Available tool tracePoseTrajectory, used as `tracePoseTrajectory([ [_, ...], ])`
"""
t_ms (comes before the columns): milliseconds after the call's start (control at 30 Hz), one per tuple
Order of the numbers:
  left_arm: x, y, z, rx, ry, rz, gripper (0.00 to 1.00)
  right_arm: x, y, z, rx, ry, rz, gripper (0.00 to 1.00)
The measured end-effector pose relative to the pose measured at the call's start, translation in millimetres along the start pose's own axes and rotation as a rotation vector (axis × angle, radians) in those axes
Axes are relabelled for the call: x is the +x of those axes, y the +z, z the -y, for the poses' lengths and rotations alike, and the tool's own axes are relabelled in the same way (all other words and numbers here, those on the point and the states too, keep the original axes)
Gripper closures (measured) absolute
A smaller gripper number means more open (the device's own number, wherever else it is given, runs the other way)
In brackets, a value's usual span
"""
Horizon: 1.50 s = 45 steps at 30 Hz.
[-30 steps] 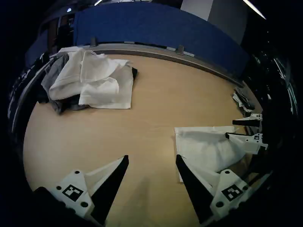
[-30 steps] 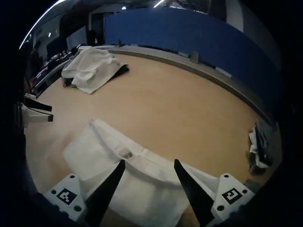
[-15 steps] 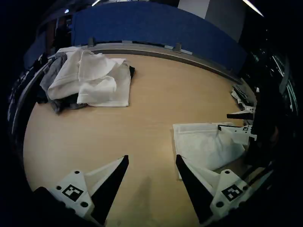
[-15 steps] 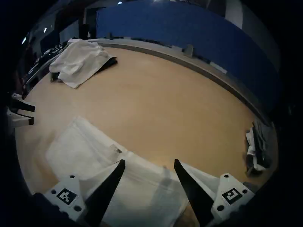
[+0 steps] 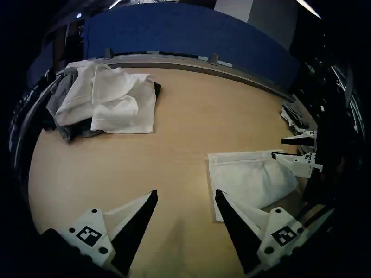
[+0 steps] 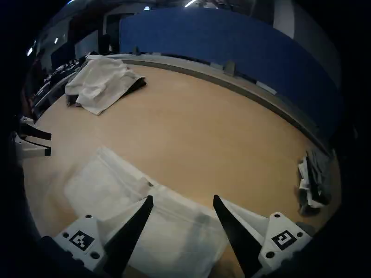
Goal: Fold towel
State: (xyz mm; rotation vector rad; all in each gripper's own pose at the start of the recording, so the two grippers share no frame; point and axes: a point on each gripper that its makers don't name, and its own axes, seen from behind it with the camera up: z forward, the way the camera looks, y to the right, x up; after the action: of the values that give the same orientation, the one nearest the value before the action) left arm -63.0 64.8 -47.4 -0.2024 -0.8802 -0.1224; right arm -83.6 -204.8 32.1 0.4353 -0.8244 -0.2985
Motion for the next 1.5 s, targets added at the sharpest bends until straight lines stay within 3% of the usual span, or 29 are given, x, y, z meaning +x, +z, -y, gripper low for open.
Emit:
tracePoseTrajectory([
  [433,6,1.6,-16.9,-0.033,0.025,-0.006,0.07,-22,-40.4,-3,0.013,0.068,-0.022,0.0],
  [767,5,-2.1,-22.9,-0.044,0.045,-0.006,0.07,-66,-68.1,-13,0.018,0.125,0.009,0.0],
  [1067,2,-9.5,-30.6,-0.067,0.045,-0.012,0.07,-106,-85.7,-12,0.028,0.124,0.044,0.0],
  [1267,-3,-14.0,-32.9,-0.072,0.053,-0.012,0.07,-126,-87.8,-11,0.04,0.126,0.071,0.0],
  [1333,-6,-15.4,-33.0,-0.071,0.053,-0.011,0.07,-131,-86.4,-13,0.04,0.131,0.079,0.04],
  [1500,-13,-19.7,-33.8,-0.072,0.054,-0.007,0.07,-139,-81.8,-18,0.043,0.154,0.098,0.26],
])
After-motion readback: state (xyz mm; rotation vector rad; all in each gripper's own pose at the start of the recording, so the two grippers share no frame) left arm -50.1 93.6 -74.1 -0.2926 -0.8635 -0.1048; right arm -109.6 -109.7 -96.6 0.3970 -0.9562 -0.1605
